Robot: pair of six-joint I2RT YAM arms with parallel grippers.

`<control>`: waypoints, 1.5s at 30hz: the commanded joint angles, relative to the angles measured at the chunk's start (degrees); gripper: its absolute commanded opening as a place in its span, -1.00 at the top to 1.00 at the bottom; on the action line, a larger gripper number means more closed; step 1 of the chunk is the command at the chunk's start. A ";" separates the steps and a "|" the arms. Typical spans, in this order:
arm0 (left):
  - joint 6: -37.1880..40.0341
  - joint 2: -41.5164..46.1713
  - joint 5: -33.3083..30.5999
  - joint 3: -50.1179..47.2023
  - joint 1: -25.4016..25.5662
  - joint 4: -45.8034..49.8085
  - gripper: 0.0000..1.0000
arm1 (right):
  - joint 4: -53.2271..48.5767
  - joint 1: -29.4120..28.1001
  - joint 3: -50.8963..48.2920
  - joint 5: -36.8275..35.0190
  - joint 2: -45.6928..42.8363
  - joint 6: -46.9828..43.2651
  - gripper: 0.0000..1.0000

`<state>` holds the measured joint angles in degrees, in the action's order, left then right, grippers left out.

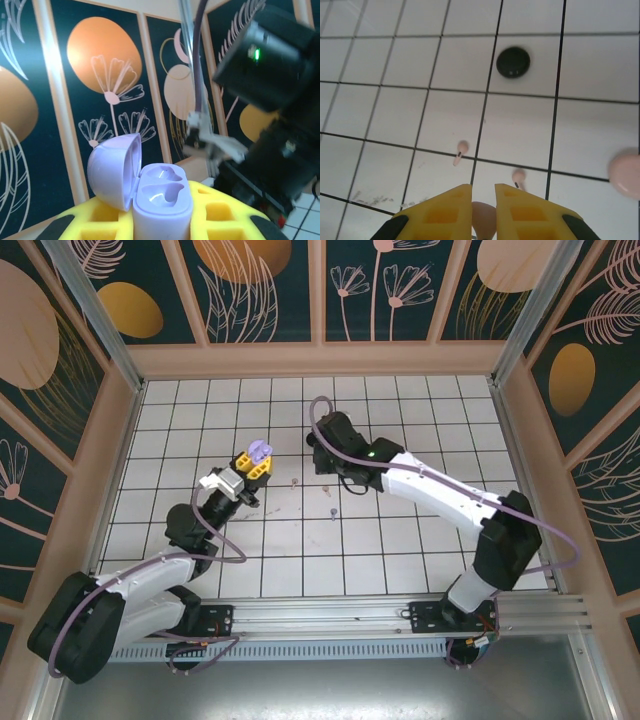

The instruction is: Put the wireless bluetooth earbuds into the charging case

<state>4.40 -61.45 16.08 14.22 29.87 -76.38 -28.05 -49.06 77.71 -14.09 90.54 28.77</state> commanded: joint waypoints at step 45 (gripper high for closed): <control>-6.08 -11.08 12.13 11.01 0.19 1.10 1.00 | 23.57 -8.96 -3.01 9.98 -12.34 -24.18 0.71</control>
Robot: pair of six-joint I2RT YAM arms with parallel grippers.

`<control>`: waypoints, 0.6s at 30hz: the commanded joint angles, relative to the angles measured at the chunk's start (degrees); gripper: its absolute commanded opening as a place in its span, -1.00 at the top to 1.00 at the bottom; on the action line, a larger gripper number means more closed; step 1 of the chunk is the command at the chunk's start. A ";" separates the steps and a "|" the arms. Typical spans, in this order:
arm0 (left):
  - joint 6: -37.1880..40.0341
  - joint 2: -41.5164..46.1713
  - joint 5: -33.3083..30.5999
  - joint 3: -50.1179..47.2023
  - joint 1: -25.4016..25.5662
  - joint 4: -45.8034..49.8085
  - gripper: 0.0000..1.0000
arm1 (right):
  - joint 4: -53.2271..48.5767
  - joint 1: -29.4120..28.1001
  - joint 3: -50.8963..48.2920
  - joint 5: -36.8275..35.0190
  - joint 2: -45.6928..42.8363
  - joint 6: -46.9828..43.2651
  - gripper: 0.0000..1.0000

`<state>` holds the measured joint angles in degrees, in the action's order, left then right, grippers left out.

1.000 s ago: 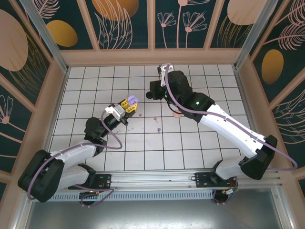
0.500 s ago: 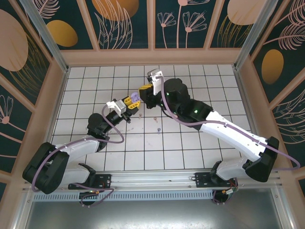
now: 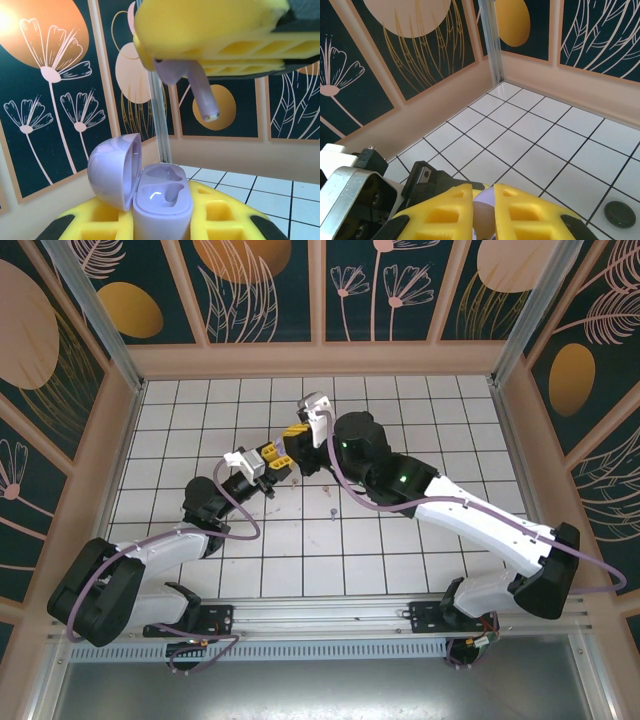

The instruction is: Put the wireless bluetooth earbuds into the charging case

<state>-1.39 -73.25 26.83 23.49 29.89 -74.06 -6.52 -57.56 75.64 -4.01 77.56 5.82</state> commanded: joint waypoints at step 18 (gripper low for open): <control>0.39 2.24 2.62 1.92 0.26 0.57 1.00 | 3.09 -0.01 -2.62 -3.35 1.78 -1.71 0.74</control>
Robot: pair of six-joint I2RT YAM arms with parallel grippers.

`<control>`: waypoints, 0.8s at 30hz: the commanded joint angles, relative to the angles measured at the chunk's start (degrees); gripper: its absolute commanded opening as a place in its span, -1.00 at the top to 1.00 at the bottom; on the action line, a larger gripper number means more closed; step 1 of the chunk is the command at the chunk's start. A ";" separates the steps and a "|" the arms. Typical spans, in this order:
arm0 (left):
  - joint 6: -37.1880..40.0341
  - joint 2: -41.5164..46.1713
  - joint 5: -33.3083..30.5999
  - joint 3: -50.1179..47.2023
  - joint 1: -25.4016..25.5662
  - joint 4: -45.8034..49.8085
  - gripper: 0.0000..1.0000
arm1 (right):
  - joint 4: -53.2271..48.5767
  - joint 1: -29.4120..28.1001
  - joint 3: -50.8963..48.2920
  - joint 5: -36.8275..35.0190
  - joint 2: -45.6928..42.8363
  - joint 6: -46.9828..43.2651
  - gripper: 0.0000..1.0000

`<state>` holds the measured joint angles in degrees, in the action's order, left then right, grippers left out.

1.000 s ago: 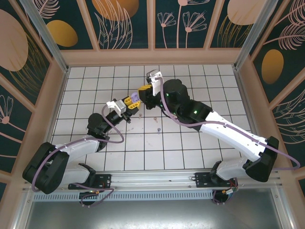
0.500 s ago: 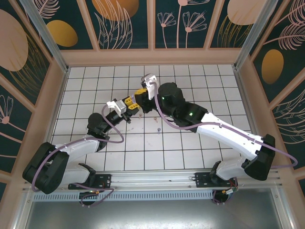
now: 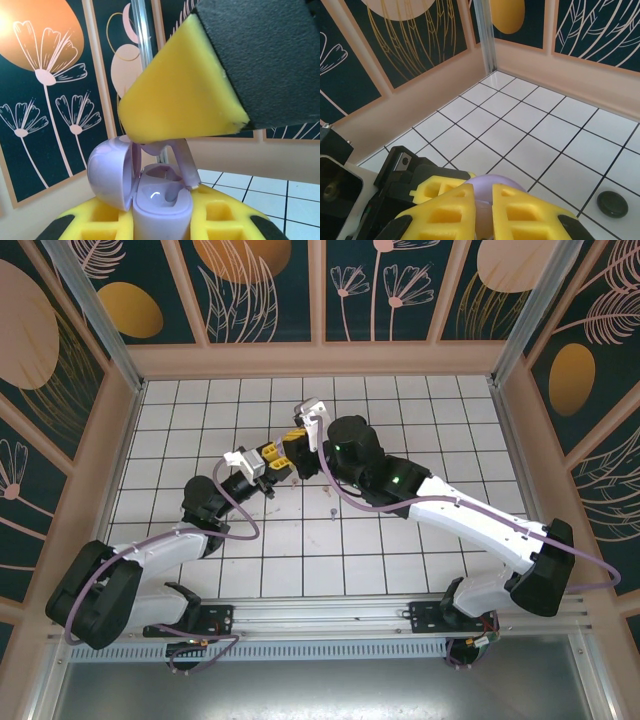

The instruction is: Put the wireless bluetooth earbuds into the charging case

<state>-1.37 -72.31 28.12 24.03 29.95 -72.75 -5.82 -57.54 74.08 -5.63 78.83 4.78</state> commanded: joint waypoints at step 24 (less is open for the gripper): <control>1.02 2.45 3.25 2.34 0.45 0.85 1.00 | 1.57 0.08 -2.89 -4.94 0.86 -2.87 0.79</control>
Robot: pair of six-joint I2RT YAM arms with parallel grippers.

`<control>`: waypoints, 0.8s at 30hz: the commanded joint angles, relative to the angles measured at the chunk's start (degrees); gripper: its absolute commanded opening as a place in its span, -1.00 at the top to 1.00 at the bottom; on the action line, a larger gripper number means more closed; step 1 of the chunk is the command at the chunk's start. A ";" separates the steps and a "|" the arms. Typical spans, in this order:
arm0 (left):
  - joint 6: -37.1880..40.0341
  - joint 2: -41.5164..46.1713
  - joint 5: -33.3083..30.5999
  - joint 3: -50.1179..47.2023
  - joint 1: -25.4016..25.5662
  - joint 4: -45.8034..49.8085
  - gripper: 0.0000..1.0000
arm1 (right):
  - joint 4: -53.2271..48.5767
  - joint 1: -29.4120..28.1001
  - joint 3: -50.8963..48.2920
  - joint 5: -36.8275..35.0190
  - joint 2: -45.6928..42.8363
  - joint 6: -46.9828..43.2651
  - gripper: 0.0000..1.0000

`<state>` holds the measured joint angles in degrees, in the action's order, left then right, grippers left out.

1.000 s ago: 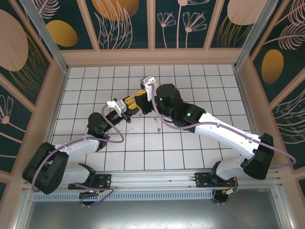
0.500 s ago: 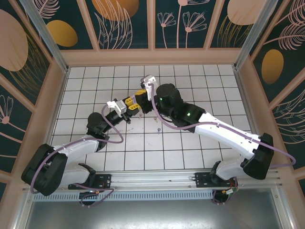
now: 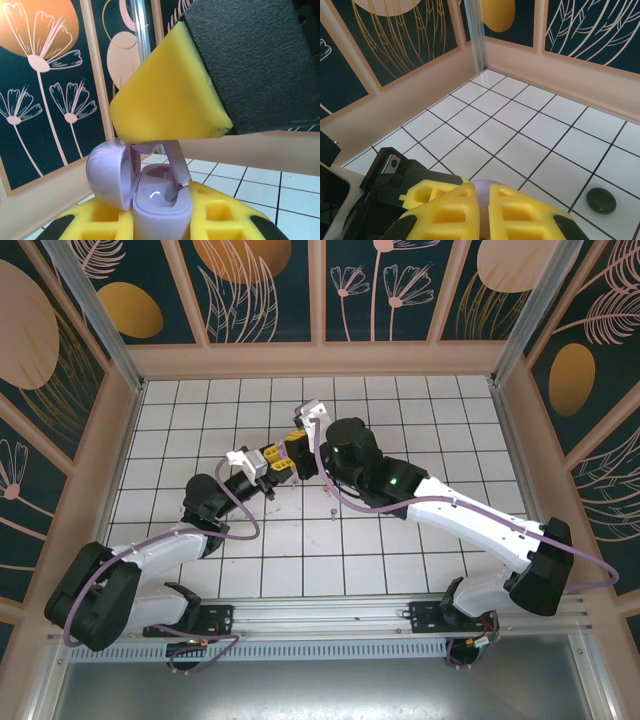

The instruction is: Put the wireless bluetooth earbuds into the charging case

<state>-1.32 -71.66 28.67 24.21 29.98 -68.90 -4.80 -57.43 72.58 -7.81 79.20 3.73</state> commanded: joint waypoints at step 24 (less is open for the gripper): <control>3.72 5.01 6.08 3.98 1.05 4.09 1.00 | 3.68 -0.58 -4.24 2.77 -10.07 -0.82 0.79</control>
<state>0.40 -68.45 31.59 26.24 30.70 -65.47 -3.36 -57.65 69.54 -7.20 73.17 2.07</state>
